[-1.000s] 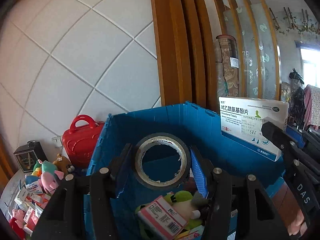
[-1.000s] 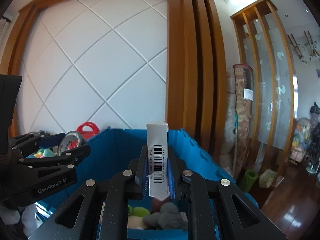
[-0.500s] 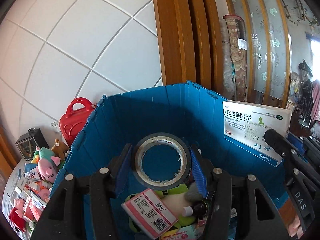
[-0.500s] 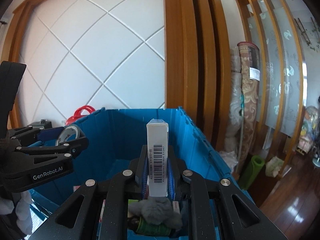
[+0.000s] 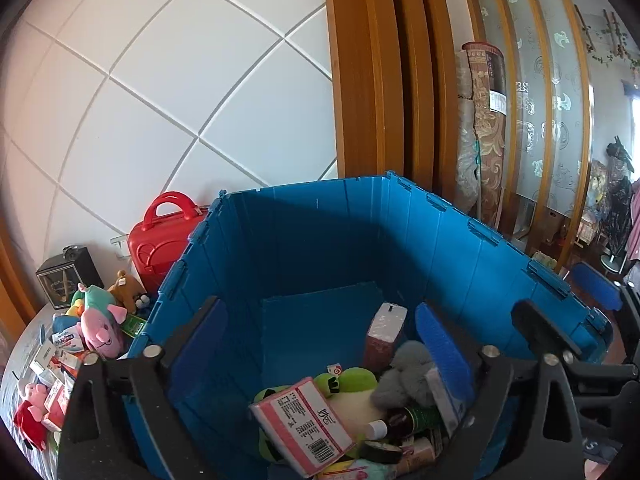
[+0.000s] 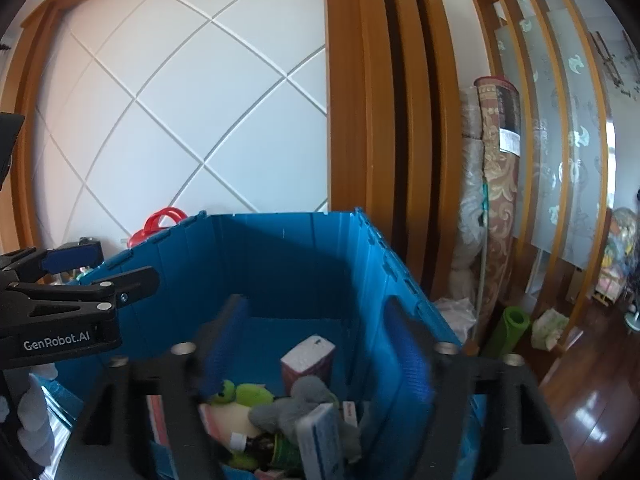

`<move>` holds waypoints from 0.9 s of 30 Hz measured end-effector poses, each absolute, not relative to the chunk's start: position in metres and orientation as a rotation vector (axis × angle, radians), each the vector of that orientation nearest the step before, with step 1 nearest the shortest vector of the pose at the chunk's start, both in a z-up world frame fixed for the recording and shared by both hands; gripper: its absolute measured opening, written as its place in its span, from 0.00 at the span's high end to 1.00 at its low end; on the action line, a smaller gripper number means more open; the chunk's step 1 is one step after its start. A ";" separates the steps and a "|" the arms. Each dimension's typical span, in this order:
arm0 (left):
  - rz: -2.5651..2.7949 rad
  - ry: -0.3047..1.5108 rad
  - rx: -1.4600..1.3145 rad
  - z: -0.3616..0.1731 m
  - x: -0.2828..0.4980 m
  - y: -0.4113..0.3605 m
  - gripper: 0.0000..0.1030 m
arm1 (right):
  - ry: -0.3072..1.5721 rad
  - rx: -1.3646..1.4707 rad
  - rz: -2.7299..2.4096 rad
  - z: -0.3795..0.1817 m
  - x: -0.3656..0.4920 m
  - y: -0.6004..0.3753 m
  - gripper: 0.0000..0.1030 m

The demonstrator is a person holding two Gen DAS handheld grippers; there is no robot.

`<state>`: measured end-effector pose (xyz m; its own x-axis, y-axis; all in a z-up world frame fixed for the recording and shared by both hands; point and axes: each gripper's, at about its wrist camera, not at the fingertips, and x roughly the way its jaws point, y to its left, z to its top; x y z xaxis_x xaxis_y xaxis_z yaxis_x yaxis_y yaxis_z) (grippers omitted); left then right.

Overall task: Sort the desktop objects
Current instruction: 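Carry the tape roll and white box over the crate and open both tools, then withdraw both tools from the crate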

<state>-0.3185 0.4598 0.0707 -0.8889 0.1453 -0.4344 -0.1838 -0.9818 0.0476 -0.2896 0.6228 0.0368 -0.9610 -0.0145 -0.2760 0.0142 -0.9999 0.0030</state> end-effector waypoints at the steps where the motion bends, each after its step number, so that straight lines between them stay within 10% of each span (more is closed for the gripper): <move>1: 2.902 0.114 -0.640 0.072 -0.316 0.456 0.00 | -0.003 0.415 -3.105 0.039 -0.287 0.622 0.00; 27: 2.954 -0.014 -0.766 0.085 -0.254 0.330 0.00 | -0.024 0.789 -3.106 0.069 -0.251 0.538 0.00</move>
